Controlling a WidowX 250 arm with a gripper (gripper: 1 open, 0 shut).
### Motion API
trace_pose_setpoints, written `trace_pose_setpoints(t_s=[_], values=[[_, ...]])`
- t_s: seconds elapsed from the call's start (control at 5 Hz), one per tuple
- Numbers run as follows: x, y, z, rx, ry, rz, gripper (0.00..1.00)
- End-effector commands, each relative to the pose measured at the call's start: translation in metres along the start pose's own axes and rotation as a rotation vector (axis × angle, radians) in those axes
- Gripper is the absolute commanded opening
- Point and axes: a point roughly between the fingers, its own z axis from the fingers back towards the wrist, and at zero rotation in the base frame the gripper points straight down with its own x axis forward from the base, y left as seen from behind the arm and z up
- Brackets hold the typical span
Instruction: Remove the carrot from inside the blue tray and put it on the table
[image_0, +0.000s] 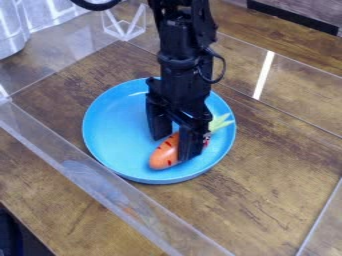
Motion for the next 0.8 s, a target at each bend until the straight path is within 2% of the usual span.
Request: trace_pose_setpoints(t_s=[0.0,0.4,0.6], values=[[0.0124,0.0096,0.0135,0.012,-0.057,0.016,1.00],[0.0185,0.0139,0.0083,0.004,-0.059,0.022,1.00],[0.0199,0.0138,0.0039,0.005,-0.053,0.019,0.00]])
